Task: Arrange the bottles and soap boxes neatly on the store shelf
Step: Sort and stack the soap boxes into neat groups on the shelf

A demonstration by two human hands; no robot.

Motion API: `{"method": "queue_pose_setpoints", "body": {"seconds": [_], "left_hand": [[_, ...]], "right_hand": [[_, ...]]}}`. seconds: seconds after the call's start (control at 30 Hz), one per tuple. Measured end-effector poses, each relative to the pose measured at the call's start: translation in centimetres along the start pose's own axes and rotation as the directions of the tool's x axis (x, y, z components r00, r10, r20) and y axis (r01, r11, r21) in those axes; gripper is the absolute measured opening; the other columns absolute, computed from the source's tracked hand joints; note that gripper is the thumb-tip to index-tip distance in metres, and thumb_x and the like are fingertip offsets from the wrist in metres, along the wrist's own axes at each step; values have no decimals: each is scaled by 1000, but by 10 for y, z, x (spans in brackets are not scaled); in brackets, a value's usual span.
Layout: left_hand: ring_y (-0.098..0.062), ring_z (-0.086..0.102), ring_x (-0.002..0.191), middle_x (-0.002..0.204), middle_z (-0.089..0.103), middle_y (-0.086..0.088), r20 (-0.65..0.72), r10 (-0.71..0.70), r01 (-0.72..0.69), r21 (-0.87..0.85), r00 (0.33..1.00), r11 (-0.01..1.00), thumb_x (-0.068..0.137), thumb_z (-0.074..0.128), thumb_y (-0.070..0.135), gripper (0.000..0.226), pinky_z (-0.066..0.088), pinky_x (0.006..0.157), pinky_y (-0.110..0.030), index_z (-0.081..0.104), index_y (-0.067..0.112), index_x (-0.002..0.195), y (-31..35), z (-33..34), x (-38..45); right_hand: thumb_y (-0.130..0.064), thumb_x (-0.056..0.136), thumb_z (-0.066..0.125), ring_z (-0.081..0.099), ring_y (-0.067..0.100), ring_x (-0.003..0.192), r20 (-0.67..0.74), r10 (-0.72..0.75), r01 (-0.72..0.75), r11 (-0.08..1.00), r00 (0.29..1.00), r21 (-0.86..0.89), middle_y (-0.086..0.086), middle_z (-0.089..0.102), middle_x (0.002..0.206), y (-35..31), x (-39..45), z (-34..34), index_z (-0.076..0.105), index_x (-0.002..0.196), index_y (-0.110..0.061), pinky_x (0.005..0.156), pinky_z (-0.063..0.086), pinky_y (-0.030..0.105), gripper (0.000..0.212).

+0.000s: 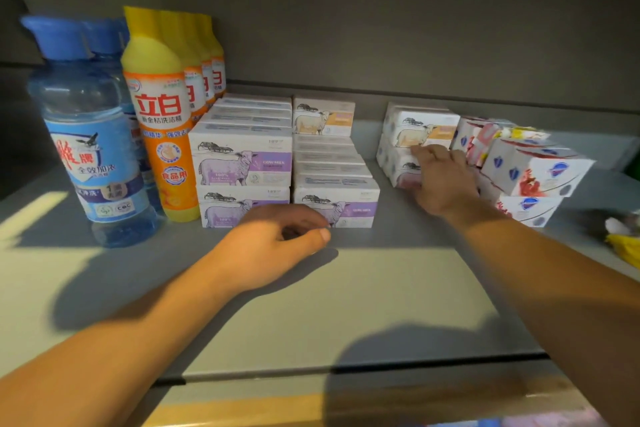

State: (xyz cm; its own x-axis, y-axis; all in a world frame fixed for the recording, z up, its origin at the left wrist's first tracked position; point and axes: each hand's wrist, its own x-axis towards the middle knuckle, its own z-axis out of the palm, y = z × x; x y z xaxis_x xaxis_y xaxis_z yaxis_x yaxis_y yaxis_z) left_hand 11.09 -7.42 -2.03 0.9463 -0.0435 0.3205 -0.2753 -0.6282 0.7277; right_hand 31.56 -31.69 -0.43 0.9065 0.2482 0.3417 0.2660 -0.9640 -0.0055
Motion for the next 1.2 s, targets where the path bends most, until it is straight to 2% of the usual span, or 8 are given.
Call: {"method": "queue_pose_setpoints", "body": {"seconds": [0.17,0.37,0.53,0.73,0.83,1.03,1.1,1.2], "left_hand": [[7,64,88,93,73,17,9,-14,14,-14,1000,1000,90,66,30,10,44,76,-5,73,28,97,-3,0,2],[7,65,88,93,73,18,20,-10,10,-13,1000,1000,89,66,32,10,45,77,-6,73,31,96,-3,-1,-1],[5,66,88,95,73,16,23,-21,22,-48,1000,999,89,67,32,11,49,81,-15,68,35,100,-3,-2,-2],[-8,68,96,105,72,14,-96,-32,12,-205,995,979,82,67,50,39,54,82,-25,60,32,116,6,-10,-9],[-16,71,95,111,71,-1,-68,-31,4,-361,997,933,92,64,27,33,59,74,-27,57,21,124,11,-11,-13],[-24,73,89,97,76,-10,118,-17,66,-426,993,902,93,63,10,21,61,74,-36,65,16,113,15,-9,-17],[-29,74,82,93,76,-10,114,-83,128,-467,990,875,94,62,15,13,62,68,-37,67,13,106,13,-12,-18],[-34,71,67,82,74,-18,69,-189,196,-534,980,823,95,61,18,18,60,58,-34,67,2,98,11,-15,-16]], "right_hand": [[-21,85,65,34,38,125,-114,-11,-2,993,993,-114,11,41,135,4,7,-7,46,140,-22,114,21,53,58],[-23,87,63,49,34,121,-130,-40,44,999,991,31,9,59,128,-1,-26,-17,48,134,-23,110,28,46,50],[-29,92,63,43,32,130,-142,-5,45,960,990,278,8,54,140,-10,-68,-52,53,139,-26,110,33,40,48],[-18,82,75,62,6,108,-69,-94,115,692,993,713,-11,68,115,-37,-127,-97,69,118,-29,100,47,28,38],[-18,82,75,61,-4,101,-23,-178,140,679,984,720,-20,67,108,-57,-144,-101,70,116,-31,92,47,19,37],[-9,81,77,68,2,81,-6,-159,72,410,987,909,-11,72,89,-88,-161,-88,71,92,-33,68,52,17,27],[-10,83,75,69,7,83,-6,-56,23,307,998,951,-10,71,92,-90,-165,-81,69,98,-33,64,54,19,28],[-7,84,73,68,12,99,58,-20,-56,97,998,994,-2,66,117,-89,-173,-70,59,121,-32,75,57,26,47]]}}
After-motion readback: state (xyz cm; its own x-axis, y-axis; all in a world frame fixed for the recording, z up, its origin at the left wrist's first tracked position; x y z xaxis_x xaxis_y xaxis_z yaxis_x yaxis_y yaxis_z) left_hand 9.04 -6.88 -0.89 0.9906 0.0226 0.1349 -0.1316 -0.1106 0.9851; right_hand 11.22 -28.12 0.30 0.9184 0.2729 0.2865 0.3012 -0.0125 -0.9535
